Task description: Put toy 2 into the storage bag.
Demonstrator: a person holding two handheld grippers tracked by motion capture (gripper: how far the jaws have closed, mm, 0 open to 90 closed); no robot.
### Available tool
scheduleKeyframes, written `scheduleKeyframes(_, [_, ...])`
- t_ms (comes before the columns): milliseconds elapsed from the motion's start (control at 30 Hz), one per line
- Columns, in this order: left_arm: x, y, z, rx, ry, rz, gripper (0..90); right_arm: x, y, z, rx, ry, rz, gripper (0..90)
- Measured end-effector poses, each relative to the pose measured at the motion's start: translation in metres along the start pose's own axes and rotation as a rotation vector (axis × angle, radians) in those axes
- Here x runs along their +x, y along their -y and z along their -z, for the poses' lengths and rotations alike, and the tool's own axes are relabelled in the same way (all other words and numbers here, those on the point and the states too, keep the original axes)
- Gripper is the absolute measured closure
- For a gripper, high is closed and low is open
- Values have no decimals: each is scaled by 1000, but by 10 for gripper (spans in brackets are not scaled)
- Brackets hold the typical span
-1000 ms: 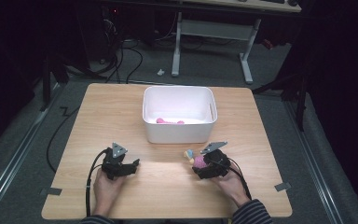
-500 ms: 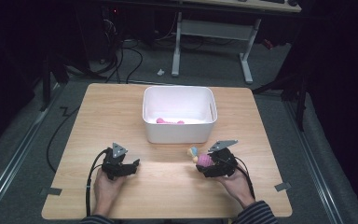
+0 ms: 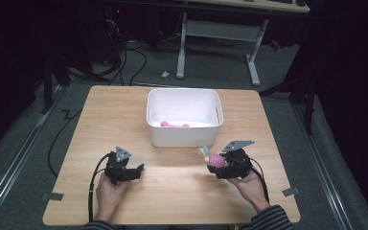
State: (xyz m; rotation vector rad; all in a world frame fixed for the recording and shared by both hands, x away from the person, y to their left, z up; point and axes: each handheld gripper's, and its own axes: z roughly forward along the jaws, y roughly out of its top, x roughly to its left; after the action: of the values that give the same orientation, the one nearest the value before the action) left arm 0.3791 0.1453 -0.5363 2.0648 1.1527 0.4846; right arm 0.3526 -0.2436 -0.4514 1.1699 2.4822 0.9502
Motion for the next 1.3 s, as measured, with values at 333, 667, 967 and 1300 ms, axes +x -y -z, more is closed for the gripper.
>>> scheduleKeyframes(333, [0,0,0,0,0,0,215,-10,-13,28,-58,4,-7,321])
scheduleKeyframes(667, [0,0,0,1,-1,0,215,-14,-43,58,-120,24,34,321])
scheduleKeyframes(967, [0,0,0,1,-1,-1,215,-17,-67,68,-141,43,65,322])
scheduleKeyframes(1300, [0,0,0,1,-1,-1,215,-23,-99,62,-147,54,77,321])
